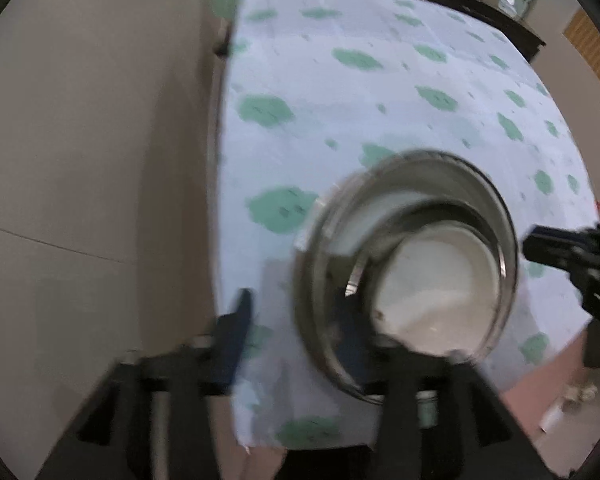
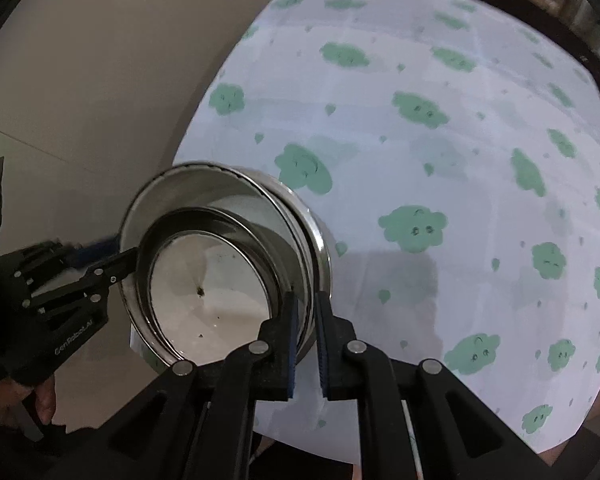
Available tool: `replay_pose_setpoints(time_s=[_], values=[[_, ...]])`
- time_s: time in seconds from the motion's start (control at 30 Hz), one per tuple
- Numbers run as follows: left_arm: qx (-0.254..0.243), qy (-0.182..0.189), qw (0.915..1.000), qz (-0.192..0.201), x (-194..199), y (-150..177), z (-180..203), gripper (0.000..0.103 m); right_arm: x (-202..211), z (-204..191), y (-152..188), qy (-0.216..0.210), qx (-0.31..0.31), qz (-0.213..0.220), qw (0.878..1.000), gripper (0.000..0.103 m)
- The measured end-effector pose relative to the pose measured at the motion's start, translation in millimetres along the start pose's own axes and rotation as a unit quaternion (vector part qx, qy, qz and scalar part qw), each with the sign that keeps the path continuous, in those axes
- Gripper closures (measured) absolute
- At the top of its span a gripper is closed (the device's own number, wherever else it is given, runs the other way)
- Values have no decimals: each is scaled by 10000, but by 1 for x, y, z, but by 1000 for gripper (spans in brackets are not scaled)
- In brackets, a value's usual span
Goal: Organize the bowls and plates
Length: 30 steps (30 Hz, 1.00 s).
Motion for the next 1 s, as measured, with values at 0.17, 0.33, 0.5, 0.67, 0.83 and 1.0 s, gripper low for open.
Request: replay_pose_setpoints(time_s=[0.17,0.33,0.5,0.67,0.83,1.0], values=[[37,6,9990,449,26,-2,-10,48,25,-11,11,141,49,605,9981,93],[135,82,9950,988,69,10,-11,48,57,-24,20,281,268,1228,9917,93],[261,-22,9842,1751,135,28,-15,39,116,-37,46,392,359,2107,9761,92],[333,11,9702,2398,196,57,-21,28,177,-58,86,450,357,3012,9518,45],[294,150,9580,2848,238,87,-18,18,212,-88,126,439,589,3372,9386,45],[212,214,9509,3080,262,105,-9,14,236,-102,152,534,663,3630,9279,43]])
Point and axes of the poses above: each gripper's, at about its wrist camera, not at the fingertips, and x roughly against the way its jaws point, z to its right, y to its underside, the point moved 9 cm from there along -x, roughly the way its jaws point, and after that the axes turned 5 degrees about -y, right-handed, at the moved point
